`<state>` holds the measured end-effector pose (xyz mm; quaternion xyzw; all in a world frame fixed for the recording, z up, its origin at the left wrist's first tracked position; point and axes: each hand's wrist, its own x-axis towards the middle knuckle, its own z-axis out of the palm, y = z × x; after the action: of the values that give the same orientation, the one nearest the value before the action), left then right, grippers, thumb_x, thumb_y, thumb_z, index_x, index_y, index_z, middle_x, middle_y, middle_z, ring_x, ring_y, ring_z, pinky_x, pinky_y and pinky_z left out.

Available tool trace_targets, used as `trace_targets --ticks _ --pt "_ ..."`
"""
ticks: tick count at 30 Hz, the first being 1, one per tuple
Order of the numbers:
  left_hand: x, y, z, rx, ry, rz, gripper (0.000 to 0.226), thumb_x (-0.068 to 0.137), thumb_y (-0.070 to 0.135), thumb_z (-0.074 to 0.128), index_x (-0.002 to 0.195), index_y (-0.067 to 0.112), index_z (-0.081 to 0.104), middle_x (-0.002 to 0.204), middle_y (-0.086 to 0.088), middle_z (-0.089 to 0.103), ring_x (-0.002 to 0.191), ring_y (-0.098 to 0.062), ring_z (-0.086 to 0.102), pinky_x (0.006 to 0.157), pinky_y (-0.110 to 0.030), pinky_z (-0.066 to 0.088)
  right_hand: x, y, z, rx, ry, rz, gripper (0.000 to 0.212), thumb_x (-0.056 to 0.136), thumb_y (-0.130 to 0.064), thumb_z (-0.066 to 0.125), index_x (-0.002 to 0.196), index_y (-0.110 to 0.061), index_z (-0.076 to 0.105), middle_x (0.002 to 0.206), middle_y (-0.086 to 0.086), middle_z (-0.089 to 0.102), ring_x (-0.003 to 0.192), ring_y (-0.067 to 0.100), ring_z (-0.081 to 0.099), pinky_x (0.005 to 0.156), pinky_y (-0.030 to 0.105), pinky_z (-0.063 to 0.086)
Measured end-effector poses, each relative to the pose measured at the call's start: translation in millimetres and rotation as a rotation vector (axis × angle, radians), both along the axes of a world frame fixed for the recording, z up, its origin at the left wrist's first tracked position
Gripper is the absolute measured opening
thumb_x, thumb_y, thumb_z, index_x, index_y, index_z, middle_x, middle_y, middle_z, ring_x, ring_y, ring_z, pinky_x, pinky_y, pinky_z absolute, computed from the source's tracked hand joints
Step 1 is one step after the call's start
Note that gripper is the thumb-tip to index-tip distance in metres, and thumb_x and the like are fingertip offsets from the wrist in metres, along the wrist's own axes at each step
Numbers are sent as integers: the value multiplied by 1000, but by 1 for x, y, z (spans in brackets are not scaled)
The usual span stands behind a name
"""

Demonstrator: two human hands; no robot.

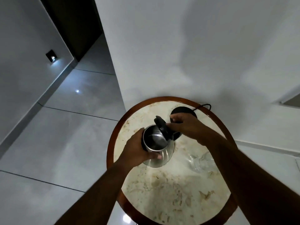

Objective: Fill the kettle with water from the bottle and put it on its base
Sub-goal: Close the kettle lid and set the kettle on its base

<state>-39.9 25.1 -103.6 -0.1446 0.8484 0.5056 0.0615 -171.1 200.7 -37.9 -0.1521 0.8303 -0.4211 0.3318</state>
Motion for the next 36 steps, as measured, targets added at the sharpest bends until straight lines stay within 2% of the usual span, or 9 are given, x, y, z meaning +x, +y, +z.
trace_targets --ticks 6,8,10,16,23,26,30,33,36 --pt "5 -2 -11 -5 49 30 84 39 57 89 107 65 40 103 39 57 96 17 54 73 -1 41 7 -8 -18 73 183 -32 23 72 -45 76 79 -33 58 76 -12 55 67 1 51 56 12 38" --pt "6 -2 -13 7 36 30 88 43 54 90 116 56 41 109 33 58 100 7 57 79 -4 42 11 -9 -21 142 219 -26 52 69 -49 77 109 -18 65 98 -3 64 81 5 58 65 15 45" --pt "5 -3 -15 22 20 30 94 47 50 91 127 43 43 119 22 59 108 -5 57 88 -15 46 14 -14 -21 219 270 -3 69 65 -55 77 118 -12 62 107 -1 63 92 11 57 78 24 45" --pt "6 -2 -19 10 0 36 96 52 51 89 132 43 37 124 20 56 107 -2 50 85 -9 40 29 -28 -25 446 596 128 62 60 -69 64 93 -17 63 95 4 59 92 21 56 84 36 49" --pt "7 -2 -19 45 -26 41 105 52 46 91 140 35 36 134 11 56 120 -13 54 96 -24 45 21 -38 -14 670 456 340 70 69 -74 55 109 -17 57 106 10 52 105 33 48 91 45 45" --pt "6 -1 -17 56 -21 32 100 51 48 90 134 45 36 125 22 56 112 -3 54 91 -16 44 20 -40 -12 680 475 364 68 71 -73 53 106 -15 58 100 8 52 105 34 49 91 45 42" --pt "4 -4 -19 48 -11 26 92 48 49 90 118 64 33 110 38 52 101 7 55 81 -5 42 5 -30 -12 676 365 501 92 56 -85 54 123 -22 52 117 10 56 113 34 48 96 48 45" --pt "0 -8 -19 31 -3 -3 95 51 41 92 131 46 39 124 25 57 116 -5 54 93 -16 47 -15 -20 -5 668 207 627 99 54 -60 81 135 -20 41 130 9 52 117 30 52 99 46 47" --pt "-2 0 -17 10 22 24 93 52 36 93 116 70 35 109 46 53 105 18 51 78 1 41 -15 -13 -17 692 418 641 56 74 -31 78 119 -15 49 116 9 57 100 27 60 89 41 53"
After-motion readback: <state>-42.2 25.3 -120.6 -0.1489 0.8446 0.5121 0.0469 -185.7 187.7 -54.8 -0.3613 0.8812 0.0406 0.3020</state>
